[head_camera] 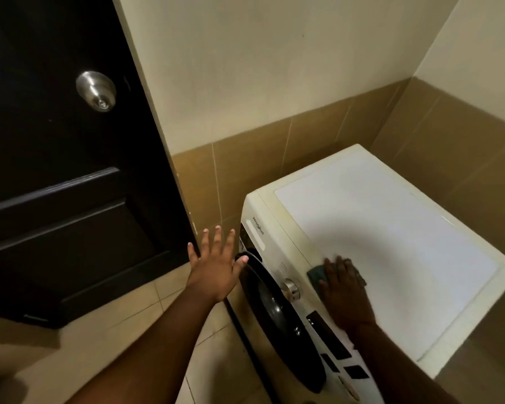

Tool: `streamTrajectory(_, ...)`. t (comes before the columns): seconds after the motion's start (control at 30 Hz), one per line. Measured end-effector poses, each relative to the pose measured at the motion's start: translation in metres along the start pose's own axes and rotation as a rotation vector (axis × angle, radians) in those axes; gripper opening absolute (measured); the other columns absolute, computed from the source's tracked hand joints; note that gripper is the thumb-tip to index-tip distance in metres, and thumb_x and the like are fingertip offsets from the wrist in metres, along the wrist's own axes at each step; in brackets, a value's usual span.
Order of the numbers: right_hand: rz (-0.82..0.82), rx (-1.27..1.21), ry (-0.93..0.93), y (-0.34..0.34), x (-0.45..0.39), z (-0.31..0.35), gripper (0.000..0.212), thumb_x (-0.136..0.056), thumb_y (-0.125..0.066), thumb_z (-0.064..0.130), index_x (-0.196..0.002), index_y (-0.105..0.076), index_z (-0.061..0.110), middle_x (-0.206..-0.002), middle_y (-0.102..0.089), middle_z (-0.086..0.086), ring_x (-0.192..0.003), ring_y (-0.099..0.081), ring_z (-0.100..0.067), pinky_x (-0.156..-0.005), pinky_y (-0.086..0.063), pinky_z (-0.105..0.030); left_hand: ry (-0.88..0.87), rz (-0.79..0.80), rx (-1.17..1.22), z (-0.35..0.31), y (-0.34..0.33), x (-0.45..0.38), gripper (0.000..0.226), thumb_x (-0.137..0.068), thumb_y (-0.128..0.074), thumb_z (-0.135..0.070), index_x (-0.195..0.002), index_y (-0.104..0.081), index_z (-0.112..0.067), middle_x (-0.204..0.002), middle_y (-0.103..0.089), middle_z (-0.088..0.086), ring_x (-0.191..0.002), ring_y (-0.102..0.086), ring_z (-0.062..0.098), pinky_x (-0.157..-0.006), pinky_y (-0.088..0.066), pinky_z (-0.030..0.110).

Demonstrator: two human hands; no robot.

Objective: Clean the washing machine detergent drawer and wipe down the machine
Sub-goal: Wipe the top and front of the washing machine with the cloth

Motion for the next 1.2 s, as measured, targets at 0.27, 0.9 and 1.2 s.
streamTrajectory(0.27, 0.012, -0.104, -0.113, 0.002, -0.018, 0.024, 0.06, -0.103, -0.016, 0.049, -0.156, -0.002, 0.024, -0.163, 0.002, -0.01, -0.15, 0.007, -0.029, -0.119, 0.001, -0.043, -0.085, -0.009, -0.029, 0.007, 0.023, -0.011, 0.072, -0.095, -0.01, -0.066, -0.154, 0.013, -0.032, -0.163, 0.016, 0.005, -0.147, 0.023, 0.029, -0.117, 0.006, 0.062)
streamTrajectory(0.9, -0.157, 0.022, -0.162, 0.01, -0.049, 0.007, 0.056, -0.101, -0.029, 0.044, -0.151, -0.033, 0.017, -0.159, -0.025, -0.011, -0.148, -0.019, -0.031, -0.118, -0.021, -0.049, -0.287, 0.04, -0.176, -0.055, 0.023, -0.117, 0.081, -0.083, 0.01, -0.073, -0.153, 0.017, -0.032, -0.163, 0.017, 0.003, -0.148, 0.019, 0.028, -0.116, 0.006, 0.061)
streamTrajectory(1.2, -0.17, -0.037, -0.259, 0.009, -0.066, 0.007, 0.057, -0.098, -0.037, 0.041, -0.148, -0.039, 0.015, -0.156, -0.031, -0.014, -0.146, -0.023, -0.034, -0.115, -0.021, -0.051, -0.393, 0.069, -0.21, -0.11, 0.016, -0.162, 0.1, -0.064, 0.035, -0.077, -0.152, 0.02, -0.032, -0.163, 0.017, 0.002, -0.149, 0.017, 0.03, -0.116, 0.004, 0.061)
Point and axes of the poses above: each hand's wrist, its own x-axis away from the middle knuckle, its own y-axis out of the back of the hand, z = x × y, the point moved 10 cm from there along -x, towards the middle knuckle
